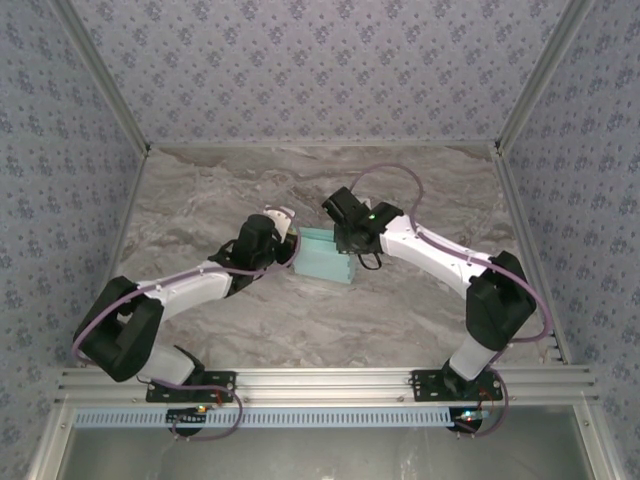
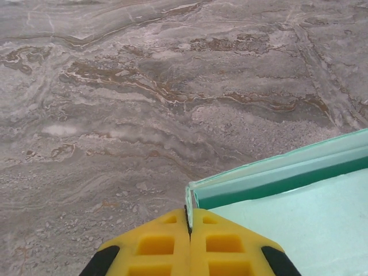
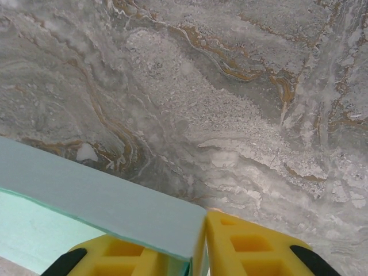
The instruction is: Fold the paper box
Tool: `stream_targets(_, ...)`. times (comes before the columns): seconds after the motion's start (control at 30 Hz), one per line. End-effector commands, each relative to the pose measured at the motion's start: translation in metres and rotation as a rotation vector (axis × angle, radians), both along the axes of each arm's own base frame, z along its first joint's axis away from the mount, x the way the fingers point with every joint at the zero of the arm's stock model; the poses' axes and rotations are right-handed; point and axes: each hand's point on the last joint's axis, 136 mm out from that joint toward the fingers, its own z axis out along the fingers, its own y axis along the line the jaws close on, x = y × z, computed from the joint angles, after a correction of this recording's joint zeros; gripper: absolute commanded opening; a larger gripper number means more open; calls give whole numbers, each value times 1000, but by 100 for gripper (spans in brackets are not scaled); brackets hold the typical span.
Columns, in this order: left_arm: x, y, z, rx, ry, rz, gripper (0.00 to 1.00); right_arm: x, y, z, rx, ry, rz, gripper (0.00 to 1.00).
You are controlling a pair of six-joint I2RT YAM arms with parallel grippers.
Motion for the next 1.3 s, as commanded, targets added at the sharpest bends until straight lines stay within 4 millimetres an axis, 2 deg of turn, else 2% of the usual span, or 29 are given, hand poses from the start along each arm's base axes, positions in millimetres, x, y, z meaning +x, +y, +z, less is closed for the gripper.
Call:
stream_targets(0.0, -10, 2, -5, 65, -21, -27, 0, 0, -1, 1, -94, -33, 33, 26)
stream_targets(0.1, -9, 4, -2, 70, -32, -13, 0, 0, -3, 4, -121, -43, 37, 25)
stream_targets(0.23, -9, 5, 1, 67, -55, -1, 0, -1, 0, 3, -108, -39, 41, 16)
stream_targets(0.5, -10, 1, 1, 77, -86, 10, 0, -1, 8, 8, -58, -32, 28, 12)
stream_targets(0.77, -13, -6, 7, 129, -148, -2, 0, 4, 5, 13, -70, -29, 34, 9)
stream_targets(0.93, -16, -7, 10, 144, -177, 7, 0, 5, 8, 17, -12, -14, 16, 10)
stream_targets(1.1, -20, -13, 12, 132, -189, 12, 0, 2, 24, 13, 116, 25, -35, 12)
stream_targets(1.27, -21, -15, 13, 120, -183, 35, 0, 1, 28, 9, 178, 61, -98, 12)
